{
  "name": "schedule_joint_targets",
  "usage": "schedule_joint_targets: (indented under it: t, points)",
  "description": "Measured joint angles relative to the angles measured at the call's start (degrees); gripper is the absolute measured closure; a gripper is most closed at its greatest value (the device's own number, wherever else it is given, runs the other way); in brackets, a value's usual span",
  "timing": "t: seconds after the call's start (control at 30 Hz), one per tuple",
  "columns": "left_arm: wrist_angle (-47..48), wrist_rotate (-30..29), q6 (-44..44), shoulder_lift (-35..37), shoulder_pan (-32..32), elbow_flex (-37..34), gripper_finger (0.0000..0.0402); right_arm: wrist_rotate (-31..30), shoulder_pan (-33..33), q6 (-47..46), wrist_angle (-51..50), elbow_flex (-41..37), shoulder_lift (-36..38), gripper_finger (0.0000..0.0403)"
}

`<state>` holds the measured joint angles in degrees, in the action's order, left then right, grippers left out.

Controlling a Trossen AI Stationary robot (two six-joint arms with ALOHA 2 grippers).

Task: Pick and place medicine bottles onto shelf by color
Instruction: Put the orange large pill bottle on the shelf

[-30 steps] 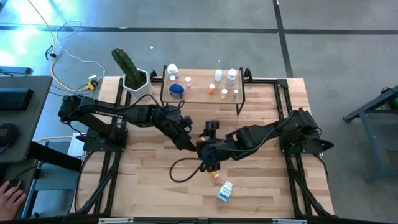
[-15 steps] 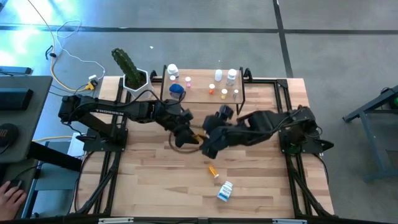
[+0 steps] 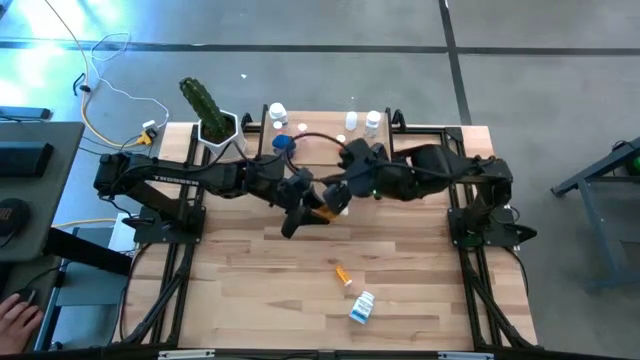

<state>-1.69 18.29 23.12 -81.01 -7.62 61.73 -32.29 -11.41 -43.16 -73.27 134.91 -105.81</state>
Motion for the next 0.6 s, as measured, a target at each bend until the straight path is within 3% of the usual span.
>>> schedule_joint_targets:
  t: [0.3,0.6]
  points:
    - [-2.7,-10.2,-7.4,0.0,-0.7,0.0,0.0229,5.6,7.0,0.6,-0.7,0.0,2.7,0.0141]
    - [-8.7,-18.9,-13.9,0.0,-2.2,0.0,0.0229,16.3,15.4,14.7,-0.7,0.1,3.9,0.0141]
